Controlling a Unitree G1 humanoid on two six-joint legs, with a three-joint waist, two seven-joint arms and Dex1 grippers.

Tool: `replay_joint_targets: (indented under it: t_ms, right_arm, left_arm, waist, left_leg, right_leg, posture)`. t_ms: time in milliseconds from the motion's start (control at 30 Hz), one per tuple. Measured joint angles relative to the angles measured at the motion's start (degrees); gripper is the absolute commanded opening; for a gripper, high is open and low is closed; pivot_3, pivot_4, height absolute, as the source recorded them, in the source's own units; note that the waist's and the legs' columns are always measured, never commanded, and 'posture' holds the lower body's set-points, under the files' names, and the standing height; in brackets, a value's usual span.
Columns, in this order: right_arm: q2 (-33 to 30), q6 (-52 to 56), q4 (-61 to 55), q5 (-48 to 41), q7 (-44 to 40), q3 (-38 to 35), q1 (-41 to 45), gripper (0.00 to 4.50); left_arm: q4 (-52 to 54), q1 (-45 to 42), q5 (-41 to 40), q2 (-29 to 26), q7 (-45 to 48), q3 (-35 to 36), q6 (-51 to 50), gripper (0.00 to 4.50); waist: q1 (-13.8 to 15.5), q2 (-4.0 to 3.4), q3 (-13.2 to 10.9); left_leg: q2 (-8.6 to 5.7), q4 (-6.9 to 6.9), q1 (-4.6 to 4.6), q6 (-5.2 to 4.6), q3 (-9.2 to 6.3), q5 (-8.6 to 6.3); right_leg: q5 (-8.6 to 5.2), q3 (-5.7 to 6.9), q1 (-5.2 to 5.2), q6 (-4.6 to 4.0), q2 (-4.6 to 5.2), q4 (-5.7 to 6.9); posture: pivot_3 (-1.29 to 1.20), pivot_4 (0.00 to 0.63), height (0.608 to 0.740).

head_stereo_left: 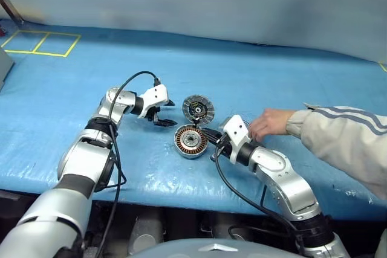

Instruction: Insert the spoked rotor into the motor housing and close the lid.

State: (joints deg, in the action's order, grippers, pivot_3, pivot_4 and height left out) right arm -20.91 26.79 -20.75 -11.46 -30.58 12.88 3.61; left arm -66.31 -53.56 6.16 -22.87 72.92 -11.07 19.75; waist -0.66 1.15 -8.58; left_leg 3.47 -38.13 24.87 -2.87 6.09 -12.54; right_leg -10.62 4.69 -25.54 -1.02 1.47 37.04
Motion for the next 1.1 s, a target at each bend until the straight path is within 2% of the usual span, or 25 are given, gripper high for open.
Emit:
replay_joint_targets:
  t_ms: [200,400,567,833,1100]
  right_arm:
    - [-2.91,0.91,-0.10,-0.02,-0.35,-2.01,0.05,0.00]
    - [-10.30,3.37,-0.81,0.96,-1.23,-4.96,0.43,0.00]
    - [-18.22,5.56,-1.77,3.56,-2.32,-8.07,0.44,1.56]
    - [-23.30,6.34,-0.75,5.59,-6.07,-8.03,1.31,1.56]
    - [-23.66,6.92,0.08,7.25,-8.21,-4.51,1.87,1.56]
  left_arm:
    - [6.01,7.66,-4.12,-1.95,3.37,2.46,1.77,3.88]
    - [16.75,18.46,-9.24,-2.14,4.16,4.40,0.69,3.88]
    - [26.32,26.04,-12.99,-1.99,2.22,5.93,-0.94,3.85]
    - [35.59,32.26,-14.77,-1.84,-1.47,6.12,-2.01,3.85]
    - [37.78,35.13,-15.91,-2.02,-4.83,6.19,-2.14,3.85]
  waist:
    - [0.08,0.00,0.00]
    - [0.20,-0.01,0.01]
    - [0.20,-0.02,0.03]
    - [0.20,-0.02,0.03]
    - [0.24,-0.02,0.03]
  left_leg:
    - [-0.01,-0.06,-0.03,0.00,0.02,0.00]
    - [-0.02,-0.11,-0.07,-0.01,0.06,0.01]
    - [-0.02,-0.10,-0.16,-0.02,0.12,0.01]
    - [-0.01,-0.10,-0.19,-0.01,0.14,0.01]
    - [-0.01,-0.09,-0.19,-0.01,0.15,0.01]
  right_leg:
    - [-0.01,-0.14,0.04,-0.02,0.05,0.03]
    - [-0.06,-0.25,0.06,-0.12,0.09,0.04]
    - [-0.08,-0.33,0.10,-0.14,0.11,0.06]
    - [-0.09,-0.37,0.09,-0.15,0.09,0.10]
    - [-0.09,-0.36,0.08,-0.15,0.09,0.09]
  posture:
    - [0.00,0.150,0.740]
    - [0.00,0.150,0.740]
    - [0.00,0.150,0.740]
    - [0.00,0.150,0.740]
    - [0.00,0.150,0.740]
